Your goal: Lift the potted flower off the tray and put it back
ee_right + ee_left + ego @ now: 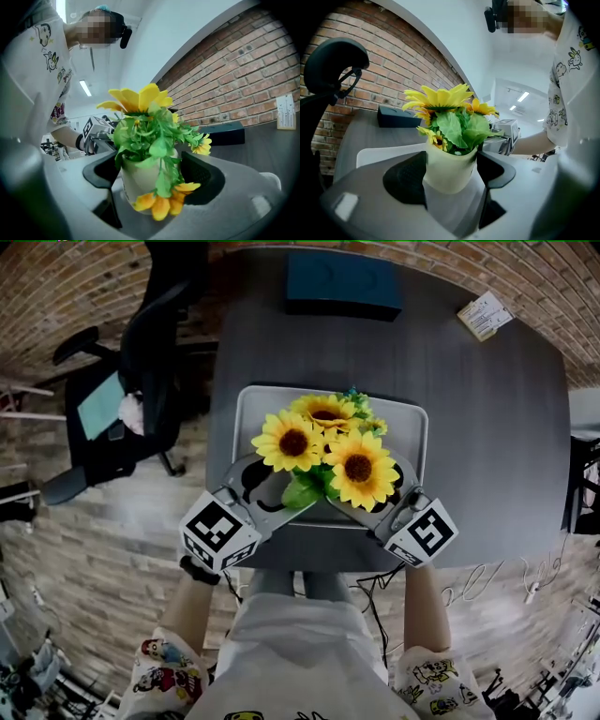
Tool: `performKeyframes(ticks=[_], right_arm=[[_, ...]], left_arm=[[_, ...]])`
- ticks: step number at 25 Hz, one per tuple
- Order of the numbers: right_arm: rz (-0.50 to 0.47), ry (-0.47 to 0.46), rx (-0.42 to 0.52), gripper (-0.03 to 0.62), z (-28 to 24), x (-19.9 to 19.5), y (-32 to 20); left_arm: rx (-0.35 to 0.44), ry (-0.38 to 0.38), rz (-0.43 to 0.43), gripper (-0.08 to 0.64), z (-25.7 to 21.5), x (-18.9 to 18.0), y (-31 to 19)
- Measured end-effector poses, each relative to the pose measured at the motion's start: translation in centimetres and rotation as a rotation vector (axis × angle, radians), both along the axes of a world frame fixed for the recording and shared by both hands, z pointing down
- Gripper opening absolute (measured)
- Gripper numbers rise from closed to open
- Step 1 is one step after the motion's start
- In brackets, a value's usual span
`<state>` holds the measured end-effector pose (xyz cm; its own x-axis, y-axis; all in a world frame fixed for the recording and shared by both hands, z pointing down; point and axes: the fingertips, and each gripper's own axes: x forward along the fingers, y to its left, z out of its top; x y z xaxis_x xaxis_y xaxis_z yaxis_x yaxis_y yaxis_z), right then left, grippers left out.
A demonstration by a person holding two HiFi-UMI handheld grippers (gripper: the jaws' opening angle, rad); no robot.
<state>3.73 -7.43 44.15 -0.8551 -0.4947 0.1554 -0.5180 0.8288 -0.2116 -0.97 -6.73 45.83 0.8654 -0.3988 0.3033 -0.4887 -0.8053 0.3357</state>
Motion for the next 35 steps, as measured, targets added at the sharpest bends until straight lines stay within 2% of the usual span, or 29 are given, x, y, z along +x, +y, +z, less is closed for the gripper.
performKeyframes(ticks=[10, 14, 20, 26, 35], right_arm=[[0.007, 0.007, -0.066, 0.402, 3.5, 0.9, -0.9], [0.001, 0.001, -0.060, 0.403, 3.7, 0.8, -1.1], [-0.005, 0.023, -0.043, 0.403, 4.0, 0.7, -1.4], [-0.009, 0.040, -0.040, 0.405, 4.2, 0.7, -1.7], [0.006, 0.061, -0.076, 0.399, 5.0, 1.6, -1.4]], left_arm=[[0.002, -0.052, 0.022, 0.354, 3.0, 0.9, -0.9], [0.033, -0.044, 0.009, 0.354, 3.1, 0.7, -1.0], [0.098, -0.066, 0.019, 0.354, 3.0, 0.7, -1.6], [0.131, -0.082, 0.033, 0.354, 3.1, 0.8, -1.9], [0.123, -0.095, 0.013, 0.354, 3.9, 0.7, -2.0]])
